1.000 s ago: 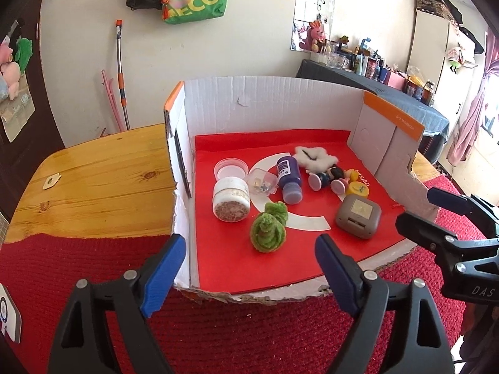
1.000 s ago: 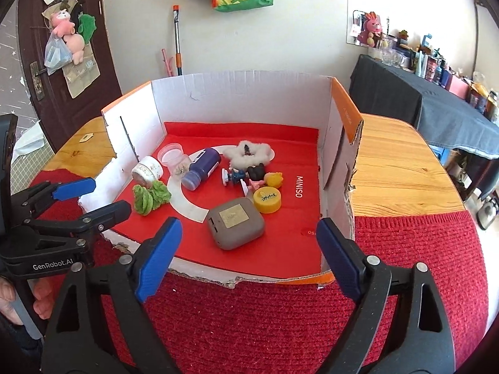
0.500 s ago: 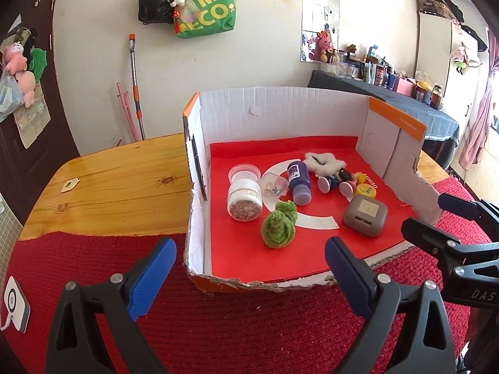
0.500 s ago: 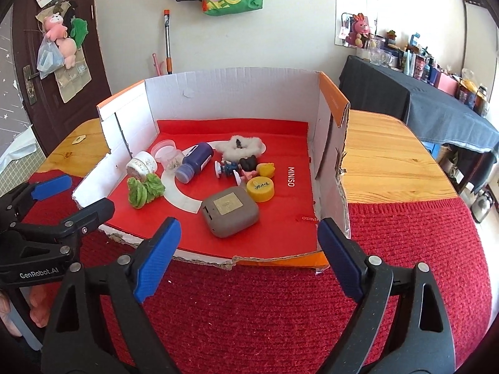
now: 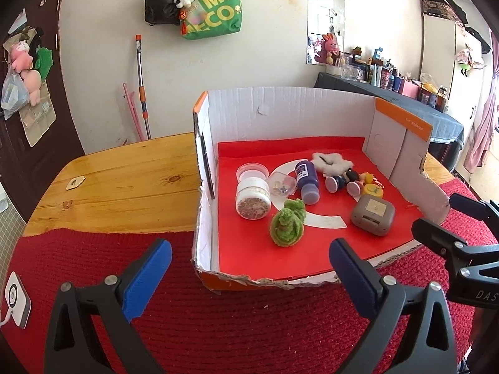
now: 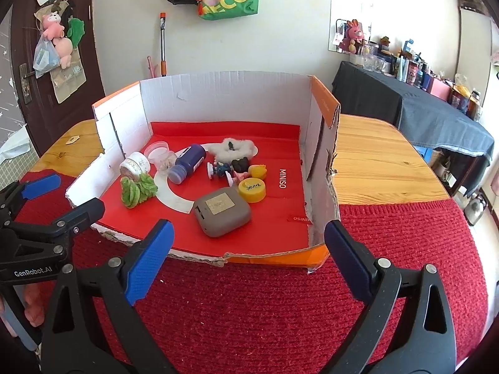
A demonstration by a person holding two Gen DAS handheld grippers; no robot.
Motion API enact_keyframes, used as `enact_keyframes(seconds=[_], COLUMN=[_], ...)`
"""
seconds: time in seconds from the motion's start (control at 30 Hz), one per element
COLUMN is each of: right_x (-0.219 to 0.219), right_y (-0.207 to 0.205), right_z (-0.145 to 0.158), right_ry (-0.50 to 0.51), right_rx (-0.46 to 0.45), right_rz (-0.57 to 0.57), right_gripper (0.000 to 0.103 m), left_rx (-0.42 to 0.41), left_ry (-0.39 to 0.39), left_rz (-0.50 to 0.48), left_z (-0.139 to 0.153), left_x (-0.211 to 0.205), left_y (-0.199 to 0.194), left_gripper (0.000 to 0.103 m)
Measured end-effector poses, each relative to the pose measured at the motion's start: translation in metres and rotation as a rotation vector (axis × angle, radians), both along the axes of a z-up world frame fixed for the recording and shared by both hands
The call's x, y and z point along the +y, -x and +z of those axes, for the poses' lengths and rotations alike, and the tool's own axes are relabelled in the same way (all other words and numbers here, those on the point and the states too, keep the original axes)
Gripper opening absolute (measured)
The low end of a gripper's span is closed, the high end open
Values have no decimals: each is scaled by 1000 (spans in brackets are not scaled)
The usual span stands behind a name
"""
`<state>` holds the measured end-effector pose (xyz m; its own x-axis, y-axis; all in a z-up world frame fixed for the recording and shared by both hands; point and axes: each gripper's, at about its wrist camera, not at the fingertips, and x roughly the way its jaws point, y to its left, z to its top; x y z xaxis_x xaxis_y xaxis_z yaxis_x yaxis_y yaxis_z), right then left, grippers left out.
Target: Organize objects
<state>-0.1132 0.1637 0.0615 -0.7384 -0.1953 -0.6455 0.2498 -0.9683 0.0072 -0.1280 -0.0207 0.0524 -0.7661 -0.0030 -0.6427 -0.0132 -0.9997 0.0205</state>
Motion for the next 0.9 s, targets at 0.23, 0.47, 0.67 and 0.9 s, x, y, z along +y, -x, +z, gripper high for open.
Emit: enact_keyframes(seconds=[0.23, 0.47, 0.67, 0.9], right_x=[0, 0, 0, 1], right_y=[0, 0, -9, -24], right_z=[-1, -1, 7, 7], right_ry=[-4, 0, 1, 8], right_rx=[2, 1, 27, 15], right_rz=[1, 2, 9, 25], right_gripper=[99, 99, 99, 99], left_rx=[-15, -6, 6, 7], left_ry=[-10, -13, -23, -13], left_rz=[12, 17, 7, 7], left_z=[-4, -1, 3, 2], left_x=[-4, -5, -2, 2], left_y=[2, 0, -12, -32], left_gripper=[103, 103, 103, 103])
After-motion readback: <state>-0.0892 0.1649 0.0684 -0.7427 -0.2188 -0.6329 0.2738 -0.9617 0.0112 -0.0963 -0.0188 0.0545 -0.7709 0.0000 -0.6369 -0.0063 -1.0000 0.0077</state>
